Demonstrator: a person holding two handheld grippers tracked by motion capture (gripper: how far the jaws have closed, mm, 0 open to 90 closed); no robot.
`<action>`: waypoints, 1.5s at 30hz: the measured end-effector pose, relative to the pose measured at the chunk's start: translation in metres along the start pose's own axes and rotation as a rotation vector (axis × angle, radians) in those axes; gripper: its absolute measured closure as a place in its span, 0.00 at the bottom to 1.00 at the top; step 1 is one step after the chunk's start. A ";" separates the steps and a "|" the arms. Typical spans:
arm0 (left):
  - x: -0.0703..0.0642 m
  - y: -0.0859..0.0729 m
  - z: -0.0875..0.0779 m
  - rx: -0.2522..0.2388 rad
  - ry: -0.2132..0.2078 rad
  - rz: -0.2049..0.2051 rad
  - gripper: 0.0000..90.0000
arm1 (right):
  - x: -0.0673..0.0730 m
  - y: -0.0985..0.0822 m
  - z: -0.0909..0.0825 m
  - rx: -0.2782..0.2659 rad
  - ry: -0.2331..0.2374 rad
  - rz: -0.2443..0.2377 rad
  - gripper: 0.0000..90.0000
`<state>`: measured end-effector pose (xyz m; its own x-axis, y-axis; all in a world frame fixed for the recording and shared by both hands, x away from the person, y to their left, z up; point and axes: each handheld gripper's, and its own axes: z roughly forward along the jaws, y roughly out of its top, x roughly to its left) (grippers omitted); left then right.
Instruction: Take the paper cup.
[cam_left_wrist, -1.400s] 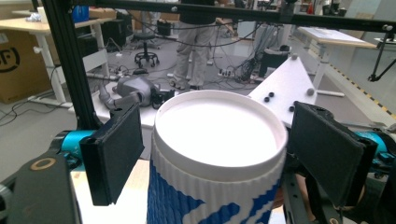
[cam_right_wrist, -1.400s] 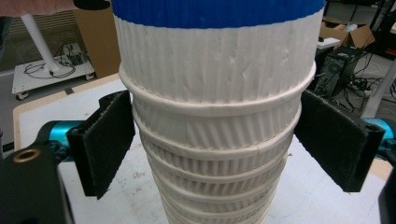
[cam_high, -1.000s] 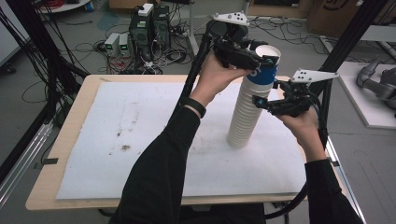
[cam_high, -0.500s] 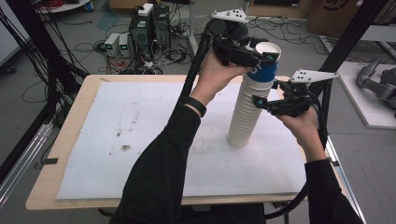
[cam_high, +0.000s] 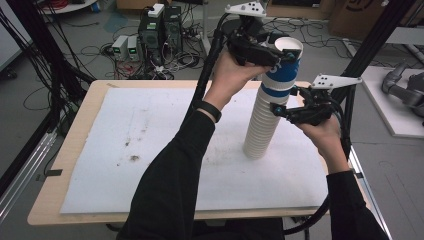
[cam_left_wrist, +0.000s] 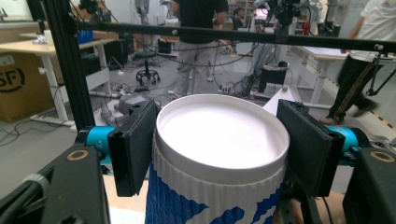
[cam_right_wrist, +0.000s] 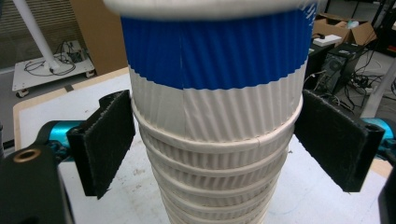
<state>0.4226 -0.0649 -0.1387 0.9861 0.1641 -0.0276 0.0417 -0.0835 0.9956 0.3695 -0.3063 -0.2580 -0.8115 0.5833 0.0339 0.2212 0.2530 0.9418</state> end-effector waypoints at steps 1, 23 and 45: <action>-0.001 0.002 -0.001 -0.003 0.003 0.005 0.34 | 0.000 0.000 0.000 0.000 0.002 0.000 0.15; -0.015 0.039 -0.041 -0.125 0.063 0.082 0.34 | 0.000 -0.002 0.000 0.012 0.001 -0.006 0.15; -0.039 0.011 -0.134 -0.045 0.155 0.120 0.34 | 0.004 -0.003 -0.006 0.008 -0.021 -0.007 0.15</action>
<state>0.3628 0.0599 -0.1148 0.9467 0.3054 0.1021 -0.0853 -0.0678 0.9940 0.3626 -0.3095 -0.2591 -0.8017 0.5973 0.0206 0.2200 0.2629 0.9394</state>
